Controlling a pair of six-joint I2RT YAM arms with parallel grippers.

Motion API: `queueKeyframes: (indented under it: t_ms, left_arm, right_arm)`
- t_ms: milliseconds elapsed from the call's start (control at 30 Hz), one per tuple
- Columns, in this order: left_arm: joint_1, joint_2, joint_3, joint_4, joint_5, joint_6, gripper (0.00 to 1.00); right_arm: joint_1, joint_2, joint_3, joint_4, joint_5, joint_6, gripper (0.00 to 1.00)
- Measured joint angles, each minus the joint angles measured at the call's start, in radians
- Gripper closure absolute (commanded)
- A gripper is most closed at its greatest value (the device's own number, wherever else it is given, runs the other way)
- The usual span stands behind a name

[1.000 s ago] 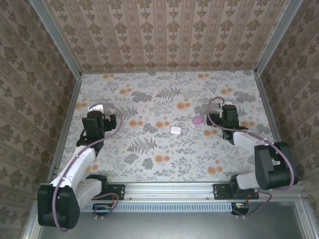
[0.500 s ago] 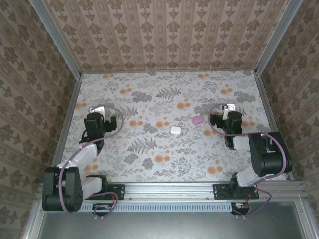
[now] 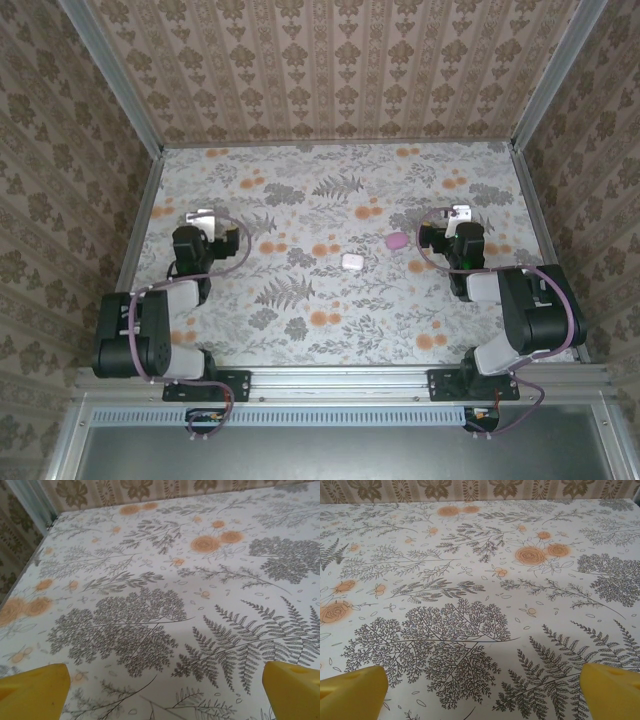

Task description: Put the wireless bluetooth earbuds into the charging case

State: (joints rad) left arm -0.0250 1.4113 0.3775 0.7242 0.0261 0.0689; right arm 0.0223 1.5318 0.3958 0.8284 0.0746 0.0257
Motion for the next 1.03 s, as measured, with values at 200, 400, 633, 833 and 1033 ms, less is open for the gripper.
queueKeyframes:
  t_ms: [200,400,633,833,1033]
  left_arm:
    - [0.004,0.128,-0.019,0.100,0.031,0.003,0.00]
    - [0.003,0.129,0.009,0.107,-0.070,-0.012,0.00]
    - [-0.002,0.129,0.009,0.107,-0.103,-0.013,0.00]
    - [-0.002,0.129,0.009,0.107,-0.105,-0.013,0.00]
    - [-0.002,0.129,0.009,0.107,-0.105,-0.013,0.00]
  right_arm:
    - [0.000,0.000,0.000,0.000,0.000,0.000,0.00]
    - [0.000,0.000,0.000,0.000,0.000,0.000,0.00]
    - [0.000,0.000,0.000,0.000,0.000,0.000,0.00]
    - [0.000,0.000,0.000,0.000,0.000,0.000,0.00]
    - [0.000,0.000,0.000,0.000,0.000,0.000,0.00]
